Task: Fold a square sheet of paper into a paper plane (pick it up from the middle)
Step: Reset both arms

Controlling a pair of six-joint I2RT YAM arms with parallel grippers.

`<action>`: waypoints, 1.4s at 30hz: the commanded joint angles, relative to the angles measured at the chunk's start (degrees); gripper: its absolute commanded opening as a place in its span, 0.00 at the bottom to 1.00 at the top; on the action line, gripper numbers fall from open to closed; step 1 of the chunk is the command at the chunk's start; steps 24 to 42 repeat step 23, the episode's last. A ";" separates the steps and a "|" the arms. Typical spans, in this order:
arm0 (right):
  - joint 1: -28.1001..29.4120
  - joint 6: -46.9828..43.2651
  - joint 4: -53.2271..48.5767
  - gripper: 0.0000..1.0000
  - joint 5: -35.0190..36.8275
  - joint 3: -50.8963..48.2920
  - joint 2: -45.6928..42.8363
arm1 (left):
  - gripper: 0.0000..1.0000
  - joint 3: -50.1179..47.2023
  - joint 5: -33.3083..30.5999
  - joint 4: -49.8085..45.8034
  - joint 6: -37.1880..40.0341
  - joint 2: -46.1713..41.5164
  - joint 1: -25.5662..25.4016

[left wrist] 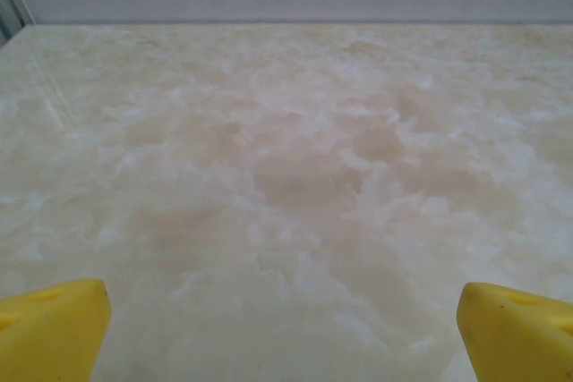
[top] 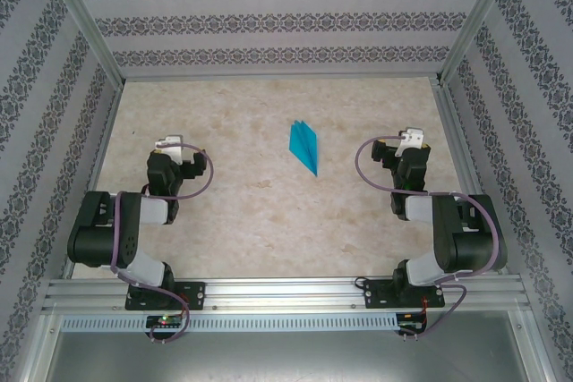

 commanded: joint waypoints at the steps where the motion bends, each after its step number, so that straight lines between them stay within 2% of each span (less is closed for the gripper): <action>1: -0.34 -0.81 2.49 0.98 -1.55 -0.08 0.48 | 1.00 1.27 -0.49 1.61 2.03 0.49 -0.96; 3: -0.36 -0.77 2.31 0.98 -1.55 -0.05 0.48 | 1.00 1.96 -4.70 0.40 2.63 0.55 -2.69; 5: -0.34 -0.85 2.24 0.98 -1.51 -0.06 0.48 | 1.00 1.84 -5.74 0.59 3.00 0.65 -3.28; 9: -0.36 -0.78 2.22 0.98 -1.51 0.01 0.45 | 1.00 2.52 -3.50 -0.92 3.88 0.58 -3.35; 42: -0.27 -0.84 2.37 0.98 -1.55 -0.15 0.40 | 1.00 2.71 -3.43 -1.06 3.98 0.77 -3.40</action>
